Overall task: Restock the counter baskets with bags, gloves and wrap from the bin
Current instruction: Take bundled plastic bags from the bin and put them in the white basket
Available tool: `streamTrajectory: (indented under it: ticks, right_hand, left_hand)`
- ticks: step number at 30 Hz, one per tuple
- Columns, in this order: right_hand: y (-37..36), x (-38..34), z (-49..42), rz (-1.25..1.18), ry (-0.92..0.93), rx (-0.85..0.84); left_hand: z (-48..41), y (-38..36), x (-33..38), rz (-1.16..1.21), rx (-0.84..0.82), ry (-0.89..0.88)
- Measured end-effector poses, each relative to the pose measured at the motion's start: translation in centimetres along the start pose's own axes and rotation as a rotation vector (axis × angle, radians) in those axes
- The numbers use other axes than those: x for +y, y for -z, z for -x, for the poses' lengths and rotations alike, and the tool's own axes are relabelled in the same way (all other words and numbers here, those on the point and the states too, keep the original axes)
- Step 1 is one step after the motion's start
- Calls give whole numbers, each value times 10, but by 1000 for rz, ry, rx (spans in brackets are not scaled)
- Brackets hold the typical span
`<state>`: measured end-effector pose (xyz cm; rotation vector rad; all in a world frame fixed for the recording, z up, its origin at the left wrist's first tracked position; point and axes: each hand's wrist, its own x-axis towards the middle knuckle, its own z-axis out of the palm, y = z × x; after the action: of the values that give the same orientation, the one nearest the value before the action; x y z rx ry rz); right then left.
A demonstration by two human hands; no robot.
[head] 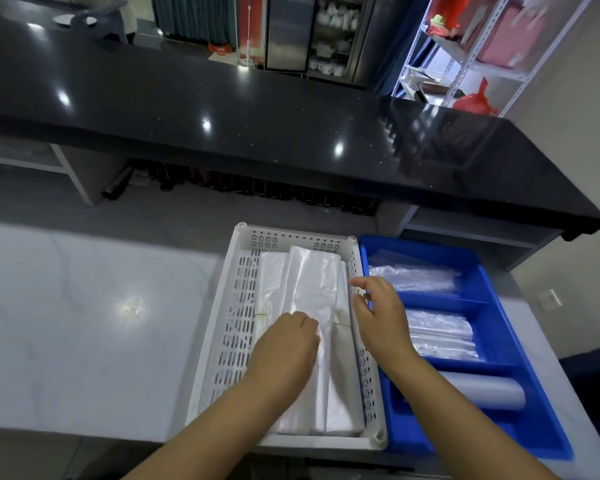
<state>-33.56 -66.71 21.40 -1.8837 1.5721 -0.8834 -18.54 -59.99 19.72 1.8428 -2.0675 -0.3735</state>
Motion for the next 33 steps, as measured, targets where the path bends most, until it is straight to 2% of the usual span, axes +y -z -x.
streamTrajectory:
  ticks: [2,5,7,11,17,21,26,30,33]
  right_hand:
    - [-4,2,-3,95,39,-117]
    - [-20,4,-10,353,118,-409]
    - [-30,6,-17,503,157,-545]
    - [-41,10,-38,740,237,-622]
    - [-52,10,-66,831,298,-635]
    - [-57,4,-76,837,343,-612]
    - [-48,-9,-69,804,394,-437]
    - [-28,-23,-53,671,460,-339]
    - [-19,-34,-33,642,570,-347]
  left_hand:
    - [0,-5,-10,11,-29,-108]
    - [3,-17,-17,-35,-240,-274]
    - [7,-25,-20,-75,-295,-335]
    - [11,-30,-25,-139,-311,-398]
    - [19,-31,-33,-99,-418,-434]
    - [16,-34,-29,-114,-360,-390]
    - [17,-23,-16,-82,-291,-313]
    - [30,12,-15,-30,-12,-19]
    - [52,39,-7,-127,189,126]
